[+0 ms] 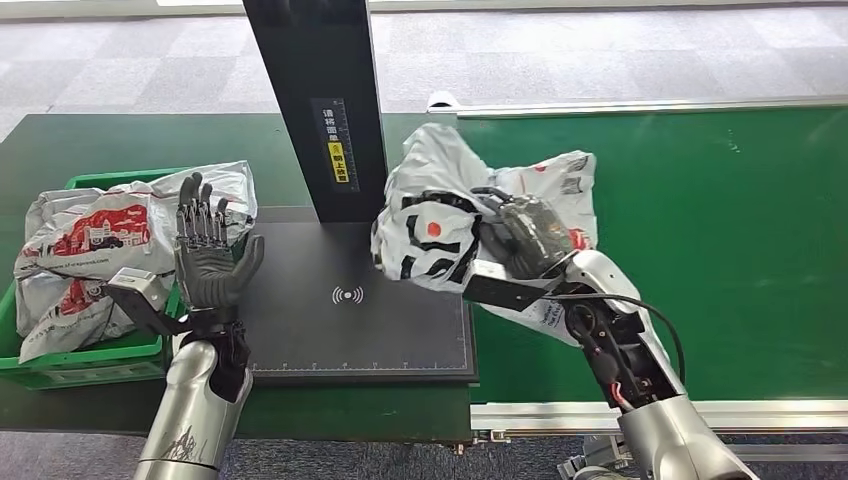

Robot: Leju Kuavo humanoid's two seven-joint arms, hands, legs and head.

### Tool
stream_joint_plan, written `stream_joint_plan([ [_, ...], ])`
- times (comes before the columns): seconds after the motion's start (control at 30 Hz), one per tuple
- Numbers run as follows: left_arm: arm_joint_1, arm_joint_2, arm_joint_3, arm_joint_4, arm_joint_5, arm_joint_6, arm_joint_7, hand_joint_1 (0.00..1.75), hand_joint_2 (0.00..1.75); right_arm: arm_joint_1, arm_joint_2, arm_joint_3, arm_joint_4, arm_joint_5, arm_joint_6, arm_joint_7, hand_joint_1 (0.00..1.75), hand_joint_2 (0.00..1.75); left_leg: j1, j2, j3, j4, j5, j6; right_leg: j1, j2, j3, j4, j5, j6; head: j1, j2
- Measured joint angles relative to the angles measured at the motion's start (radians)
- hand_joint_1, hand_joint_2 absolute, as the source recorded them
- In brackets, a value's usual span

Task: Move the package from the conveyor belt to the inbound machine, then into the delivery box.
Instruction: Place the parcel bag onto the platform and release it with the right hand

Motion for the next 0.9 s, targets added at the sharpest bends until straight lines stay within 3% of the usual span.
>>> stream_joint_plan([
  [0.23,-0.014,0.000,-0.003,0.000,-0.002,-0.006,0.000,0.00,1.75,-0.090,0.063,0.242,0.170,0.027,0.098,-0.025,1.75,1.75,0.000,0.000,0.000,0.000,0.000,0.000,0.000,0.000,0.000,0.000,0.000,0.000,0.000,0.000],
  [0.47,-0.019,0.002,-0.003,0.003,-0.002,-0.006,0.000,0.00,1.75,-0.112,0.098,0.359,0.246,0.034,0.114,-0.022,1.75,1.75,-0.001,0.000,0.000,0.000,0.000,0.000,-0.001,0.000,0.000,0.000,0.000,0.000,0.000,0.000],
  [0.9,-0.058,-0.003,-0.037,0.051,0.020,-0.035,0.000,0.00,1.75,-0.168,0.160,0.445,0.383,0.086,-0.074,0.098,1.75,1.75,-0.001,0.000,0.000,0.000,0.000,0.000,0.000,0.000,0.000,0.000,0.000,0.000,0.000,0.000],
])
